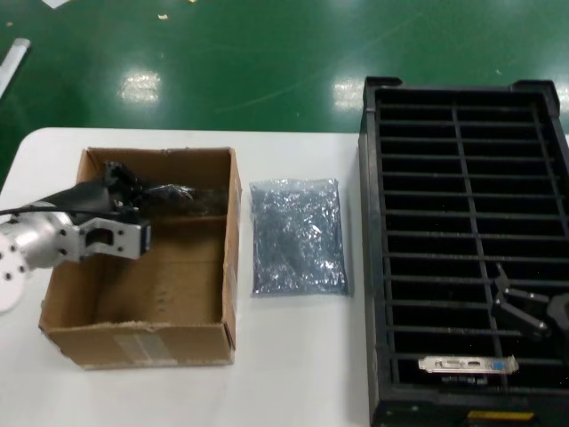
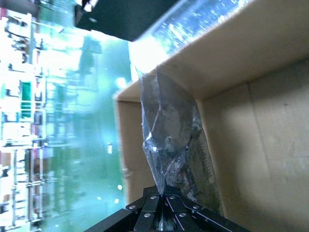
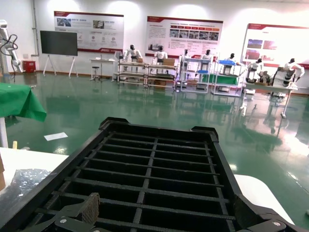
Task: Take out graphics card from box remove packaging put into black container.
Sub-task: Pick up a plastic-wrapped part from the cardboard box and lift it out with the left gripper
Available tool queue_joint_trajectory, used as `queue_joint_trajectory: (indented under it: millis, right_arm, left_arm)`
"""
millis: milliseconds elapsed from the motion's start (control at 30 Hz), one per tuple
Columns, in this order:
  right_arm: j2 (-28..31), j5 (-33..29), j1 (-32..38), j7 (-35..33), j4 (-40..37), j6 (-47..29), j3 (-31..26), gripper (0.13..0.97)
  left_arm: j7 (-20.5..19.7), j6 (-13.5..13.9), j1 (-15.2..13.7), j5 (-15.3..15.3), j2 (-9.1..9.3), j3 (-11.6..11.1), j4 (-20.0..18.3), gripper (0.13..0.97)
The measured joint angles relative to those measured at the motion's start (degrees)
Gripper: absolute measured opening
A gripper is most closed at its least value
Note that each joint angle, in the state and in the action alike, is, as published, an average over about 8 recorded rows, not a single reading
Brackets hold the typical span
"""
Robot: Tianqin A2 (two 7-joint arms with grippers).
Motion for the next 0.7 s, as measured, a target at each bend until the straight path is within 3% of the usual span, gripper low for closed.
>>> queue_joint_trajectory:
  millis: [367,533,700]
  right_arm:
    - [0.00,0.00,0.00,0.00,0.00,0.00,0.00,0.966]
    - [0.00,0.00,0.00,0.00,0.00,0.00,0.00,0.966]
    - [0.00,0.00,0.00,0.00,0.00,0.00,0.00,0.966]
  left_arm:
    - [-8.74,2.56,9.43,3.44,-7.27,-8.09,-21.47,0.138]
    - [-11.60,3.66,15.02,3.34,-10.05,-11.74,-31.26,0.138]
    - [-13.08,4.06,21.18,2.12,-12.48,-14.49,-38.63,0.138]
